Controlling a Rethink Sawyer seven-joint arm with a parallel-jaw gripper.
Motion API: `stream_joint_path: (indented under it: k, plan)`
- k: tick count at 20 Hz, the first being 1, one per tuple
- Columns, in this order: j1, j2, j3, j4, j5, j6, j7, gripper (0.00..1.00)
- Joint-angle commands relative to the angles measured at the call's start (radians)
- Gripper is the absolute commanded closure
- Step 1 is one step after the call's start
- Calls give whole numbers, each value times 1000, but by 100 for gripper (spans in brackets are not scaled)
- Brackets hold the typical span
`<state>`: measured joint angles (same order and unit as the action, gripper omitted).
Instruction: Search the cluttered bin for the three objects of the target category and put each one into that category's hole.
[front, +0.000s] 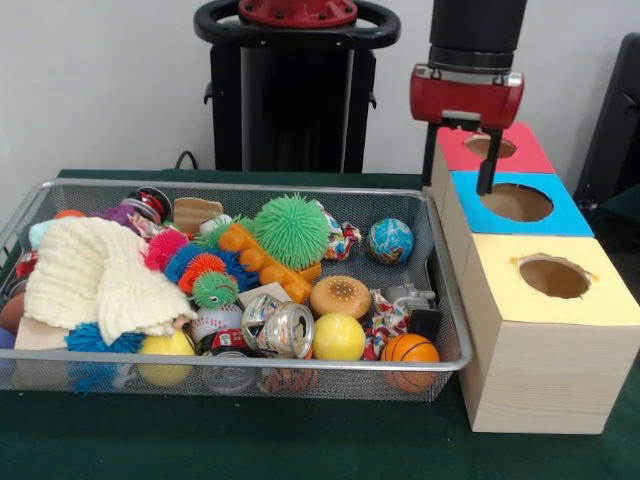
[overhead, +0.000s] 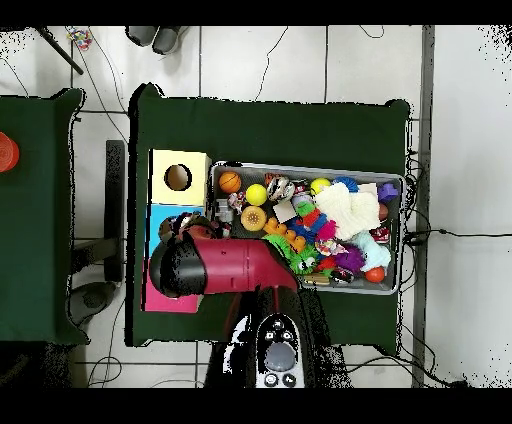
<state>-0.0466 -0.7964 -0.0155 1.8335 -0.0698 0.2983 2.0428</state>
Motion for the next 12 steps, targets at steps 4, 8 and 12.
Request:
stream_joint_path:
  k: [4, 8, 12]
  plan:
    - [-69, -82, 247, 296, -148, -148, -6, 0]
    - [-102, -98, 324, 333, -168, -142, -11, 0]
    - [-119, -108, 315, 340, -190, -108, -14, 0]
